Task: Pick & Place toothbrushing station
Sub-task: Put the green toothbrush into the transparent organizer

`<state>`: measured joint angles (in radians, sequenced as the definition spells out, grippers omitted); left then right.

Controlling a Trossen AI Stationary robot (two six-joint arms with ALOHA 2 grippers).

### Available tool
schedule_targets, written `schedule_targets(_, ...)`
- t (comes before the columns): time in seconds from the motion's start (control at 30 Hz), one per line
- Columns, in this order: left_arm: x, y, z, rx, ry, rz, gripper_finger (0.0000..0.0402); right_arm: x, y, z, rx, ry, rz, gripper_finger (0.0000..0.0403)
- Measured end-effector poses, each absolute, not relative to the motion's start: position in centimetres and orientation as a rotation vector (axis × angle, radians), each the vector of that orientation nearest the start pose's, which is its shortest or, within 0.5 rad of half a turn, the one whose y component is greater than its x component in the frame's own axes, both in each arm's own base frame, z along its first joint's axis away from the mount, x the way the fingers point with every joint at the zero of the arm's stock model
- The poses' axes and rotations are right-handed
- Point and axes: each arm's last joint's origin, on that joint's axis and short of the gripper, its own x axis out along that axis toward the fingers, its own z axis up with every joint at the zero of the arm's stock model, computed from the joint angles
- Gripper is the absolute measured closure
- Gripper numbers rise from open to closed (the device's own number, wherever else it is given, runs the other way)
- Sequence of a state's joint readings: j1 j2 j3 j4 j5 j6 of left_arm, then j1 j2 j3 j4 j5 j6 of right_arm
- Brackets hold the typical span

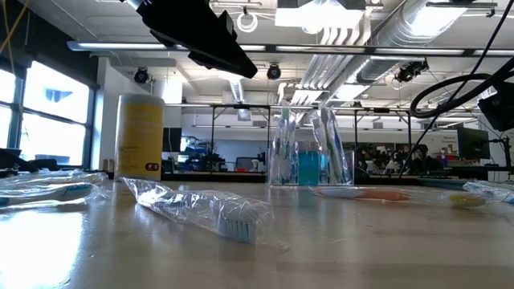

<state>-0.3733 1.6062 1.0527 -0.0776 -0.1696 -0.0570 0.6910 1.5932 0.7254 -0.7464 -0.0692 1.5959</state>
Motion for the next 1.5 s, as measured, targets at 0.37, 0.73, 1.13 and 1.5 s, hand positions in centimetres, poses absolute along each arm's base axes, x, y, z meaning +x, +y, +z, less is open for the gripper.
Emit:
schedule_targets(0.37,32.5,-12.2,23.3,0.070,0.619,-0.167,0.0248,17.5,16.6,15.1,0.540,1.449,-0.667,0.0395)
schedule_targets(0.73,32.4,-12.6,23.3,-0.118,0.637,-0.135,0.0248,19.3,16.3,21.6,-0.072,0.756,-0.593,0.0396)
schedule_targets(1.13,32.7,-15.8,20.8,-0.162,0.652,-0.177,0.0248,18.2,9.6,22.4,-0.396,0.207,-0.926,0.0397)
schedule_targets(1.5,32.6,-16.0,20.6,-0.194,0.651,-0.135,0.0248,19.3,9.6,25.4,-0.475,0.251,-0.951,0.0397)
